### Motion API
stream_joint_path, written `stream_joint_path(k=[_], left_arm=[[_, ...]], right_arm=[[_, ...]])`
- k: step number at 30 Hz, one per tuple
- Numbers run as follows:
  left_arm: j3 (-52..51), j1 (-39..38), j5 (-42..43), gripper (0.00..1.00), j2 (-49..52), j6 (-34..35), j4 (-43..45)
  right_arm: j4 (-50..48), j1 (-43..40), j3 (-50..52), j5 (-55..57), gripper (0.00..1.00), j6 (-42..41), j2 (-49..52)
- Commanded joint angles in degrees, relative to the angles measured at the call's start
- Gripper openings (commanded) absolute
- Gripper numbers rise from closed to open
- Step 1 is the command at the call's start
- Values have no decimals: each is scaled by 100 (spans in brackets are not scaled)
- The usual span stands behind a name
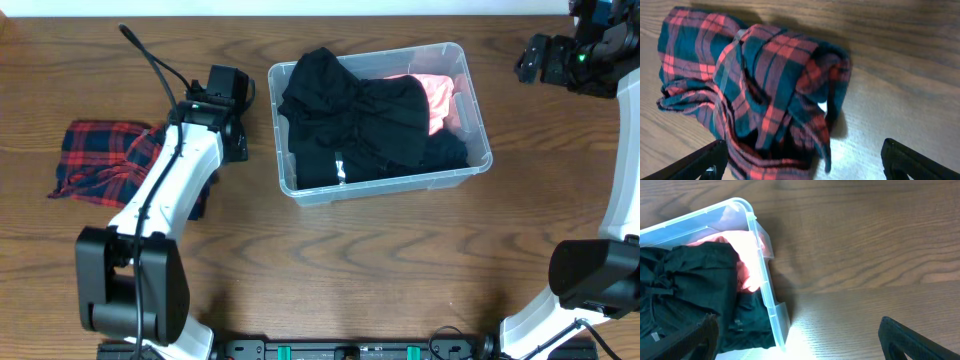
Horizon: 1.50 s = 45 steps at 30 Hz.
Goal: Pack container
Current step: 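Grasp the red plaid shirt with the left gripper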
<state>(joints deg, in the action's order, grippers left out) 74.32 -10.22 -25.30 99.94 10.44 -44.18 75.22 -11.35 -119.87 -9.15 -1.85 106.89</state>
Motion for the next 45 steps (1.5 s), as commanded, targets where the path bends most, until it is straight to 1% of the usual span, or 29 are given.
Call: stream_joint_path(k=[1,8,15,18,27,31,32,33,34,36,38,40,41,44,45], left_arm=[[-42,17,-302,98,350,-186,144],[-42,20,-973,98,1147,-87,138],[-46,31,-1121,98,1585,269,149],[-72,79,-1346,98,1652,472,166],[-72,579,-1366,98,1679,490,330],[-72,658,-1342,98,1687,485,339],[-70,656,-1329,96,1687,483,343],[-70,651,-1322,90,1687,485,343],[-70,647,-1283,78,1687,485,339],[-70,638,-1235,45,1685,487,321],[-46,627,-1222,26,1685,487,254],[15,629,-1182,19,1676,490,136],[61,629,-1119,12,1672,490,72],[262,629,-933,6,1589,492,-160],[376,629,-826,6,1530,492,-262]], right_arm=[[2,7,4,15,99,107,0],[2,7,4,15,99,107,0],[2,7,4,15,99,107,0],[2,7,4,15,99,107,0],[2,7,4,15,99,107,0],[2,7,4,15,99,107,0],[2,7,4,15,99,107,0],[2,7,4,15,99,107,0],[2,7,4,15,99,107,0],[2,7,4,15,99,107,0],[2,7,4,15,99,107,0],[2,7,4,15,99,107,0],[2,7,4,15,99,107,0],[2,7,4,15,99,107,0],[2,7,4,15,99,107,0]])
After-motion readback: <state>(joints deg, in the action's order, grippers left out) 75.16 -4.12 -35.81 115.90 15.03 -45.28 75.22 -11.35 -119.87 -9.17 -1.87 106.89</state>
